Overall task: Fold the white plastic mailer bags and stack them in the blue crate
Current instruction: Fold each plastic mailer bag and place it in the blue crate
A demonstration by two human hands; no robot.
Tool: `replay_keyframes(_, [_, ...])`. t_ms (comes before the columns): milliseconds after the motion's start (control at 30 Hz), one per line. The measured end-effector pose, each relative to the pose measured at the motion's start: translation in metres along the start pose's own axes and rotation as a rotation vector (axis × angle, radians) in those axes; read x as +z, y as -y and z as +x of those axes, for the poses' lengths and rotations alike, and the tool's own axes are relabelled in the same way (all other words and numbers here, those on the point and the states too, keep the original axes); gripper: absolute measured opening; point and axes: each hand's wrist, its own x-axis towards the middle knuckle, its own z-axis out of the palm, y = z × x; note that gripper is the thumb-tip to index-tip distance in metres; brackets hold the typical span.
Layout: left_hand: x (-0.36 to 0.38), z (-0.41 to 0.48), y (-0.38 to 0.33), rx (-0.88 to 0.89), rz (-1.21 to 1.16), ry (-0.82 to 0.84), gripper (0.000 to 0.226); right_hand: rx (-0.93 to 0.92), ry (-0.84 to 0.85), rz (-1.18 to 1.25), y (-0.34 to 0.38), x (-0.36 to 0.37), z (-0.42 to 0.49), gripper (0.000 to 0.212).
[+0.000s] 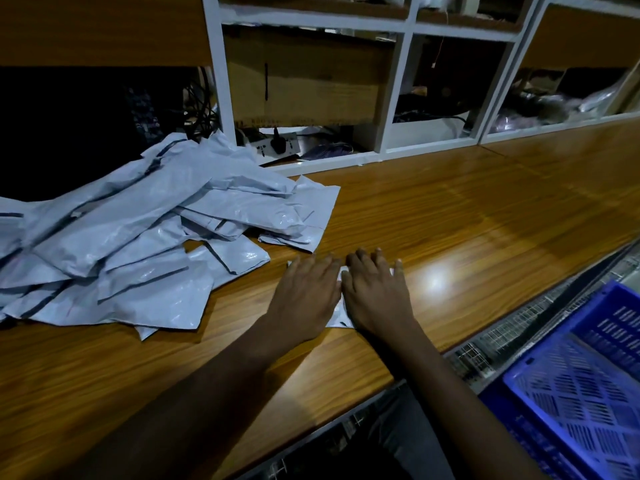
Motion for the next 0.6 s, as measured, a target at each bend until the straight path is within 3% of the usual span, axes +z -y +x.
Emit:
replay_keyframes(100, [0.003, -0.006, 0.007, 0.019, -0.018, -0.009, 0.059, -0.025, -0.024, 0.008, -0.006, 0.000, 0.001, 0.053])
replay_keyframes(367, [-0.011, -0.018, 0.012, -0.048, -0.055, 0.165, 0.084, -0.055, 0.009, 0.131, -0.018, 0.000, 0.005, 0.070])
replay_keyframes(467, [-0.015, -0.017, 0.010, -0.055, -0.005, 0.164, 0.079, -0.073, 0.026, 0.134, -0.026, -0.001, 0.009, 0.080])
replay_keyframes(600, [-0.019, -0.019, 0.009, -0.047, 0.015, 0.082, 0.056, -0.029, 0.025, 0.085, -0.031, -0.001, 0.011, 0.084])
